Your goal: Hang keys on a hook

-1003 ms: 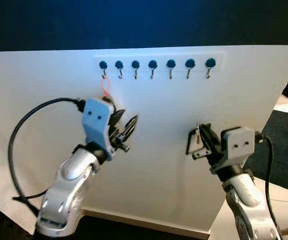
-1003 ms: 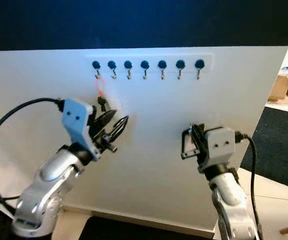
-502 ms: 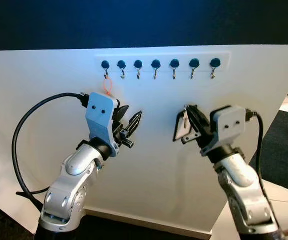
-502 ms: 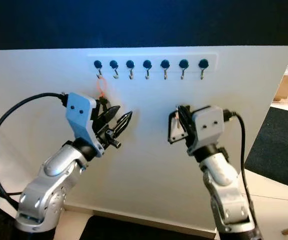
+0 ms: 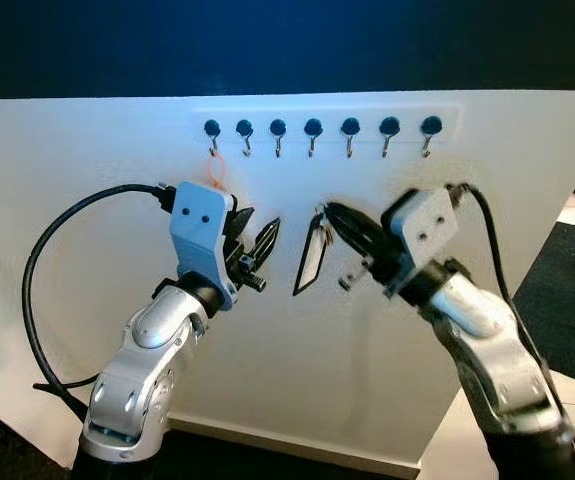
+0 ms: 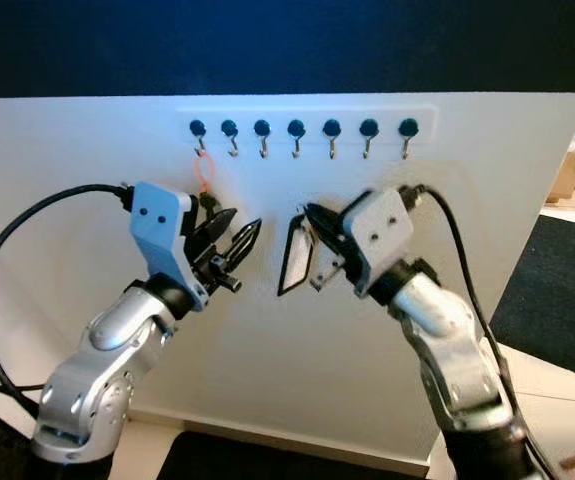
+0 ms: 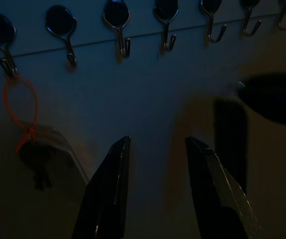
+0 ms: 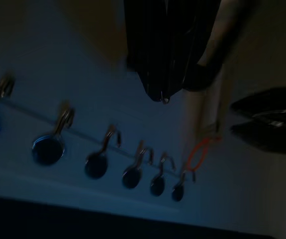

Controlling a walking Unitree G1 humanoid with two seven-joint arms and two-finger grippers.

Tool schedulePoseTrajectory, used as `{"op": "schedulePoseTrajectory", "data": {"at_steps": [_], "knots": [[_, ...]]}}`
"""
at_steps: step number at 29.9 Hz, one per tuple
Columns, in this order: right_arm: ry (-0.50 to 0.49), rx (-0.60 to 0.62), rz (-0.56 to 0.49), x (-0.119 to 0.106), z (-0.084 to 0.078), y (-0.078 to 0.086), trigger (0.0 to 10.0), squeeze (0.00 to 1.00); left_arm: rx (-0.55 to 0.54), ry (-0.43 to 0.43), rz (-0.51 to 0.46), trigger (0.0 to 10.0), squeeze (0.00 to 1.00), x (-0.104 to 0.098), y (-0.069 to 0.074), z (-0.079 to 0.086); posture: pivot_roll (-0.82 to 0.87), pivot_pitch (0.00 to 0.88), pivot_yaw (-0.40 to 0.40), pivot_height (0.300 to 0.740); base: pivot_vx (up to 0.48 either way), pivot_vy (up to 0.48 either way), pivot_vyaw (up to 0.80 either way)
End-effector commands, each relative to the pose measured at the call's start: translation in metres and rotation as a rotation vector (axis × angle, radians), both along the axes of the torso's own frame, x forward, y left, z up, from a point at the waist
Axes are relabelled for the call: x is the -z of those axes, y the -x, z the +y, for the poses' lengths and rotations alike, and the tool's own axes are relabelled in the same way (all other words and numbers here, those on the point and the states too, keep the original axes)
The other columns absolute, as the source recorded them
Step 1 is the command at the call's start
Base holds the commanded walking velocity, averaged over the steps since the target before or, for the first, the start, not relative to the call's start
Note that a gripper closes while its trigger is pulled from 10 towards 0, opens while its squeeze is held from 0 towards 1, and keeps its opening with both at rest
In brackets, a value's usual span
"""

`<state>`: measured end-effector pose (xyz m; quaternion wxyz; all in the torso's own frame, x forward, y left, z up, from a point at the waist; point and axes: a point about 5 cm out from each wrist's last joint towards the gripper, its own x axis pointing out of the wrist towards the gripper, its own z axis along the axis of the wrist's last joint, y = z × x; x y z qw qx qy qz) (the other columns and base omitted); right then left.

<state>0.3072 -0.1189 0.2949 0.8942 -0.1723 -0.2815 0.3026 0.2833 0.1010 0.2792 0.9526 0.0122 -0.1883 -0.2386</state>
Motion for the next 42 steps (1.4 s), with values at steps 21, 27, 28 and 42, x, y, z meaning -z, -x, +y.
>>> {"op": "schedulePoseTrajectory", "data": {"at_steps": [21, 27, 28, 42], "knots": [[-0.217, -0.063, -0.041, -0.014, 0.029, -0.013, 10.0, 0.00, -0.129, 0.012, -0.032, 10.0, 0.00, -0.013, -0.004, 0.025, 0.06, 0.132, 0.081, 0.740, 0.000, 0.000, 0.00], [-0.248, -0.063, -0.043, -0.017, 0.034, -0.022, 10.0, 0.00, -0.141, 0.046, -0.018, 10.0, 0.00, -0.012, -0.003, 0.031, 0.06, 0.127, 0.072, 0.740, 0.000, 0.000, 0.00], [-0.248, -0.063, -0.043, -0.017, 0.034, -0.022, 10.0, 0.00, -0.141, 0.046, -0.018, 10.0, 0.00, -0.012, -0.003, 0.031, 0.06, 0.127, 0.072, 0.740, 0.000, 0.000, 0.00], [-0.229, -0.135, -0.062, -0.026, 0.049, -0.026, 10.0, 0.00, -0.142, 0.060, -0.011, 10.0, 0.00, -0.011, -0.003, 0.029, 0.06, 0.128, 0.060, 0.740, 0.000, 0.000, 0.00]]}}
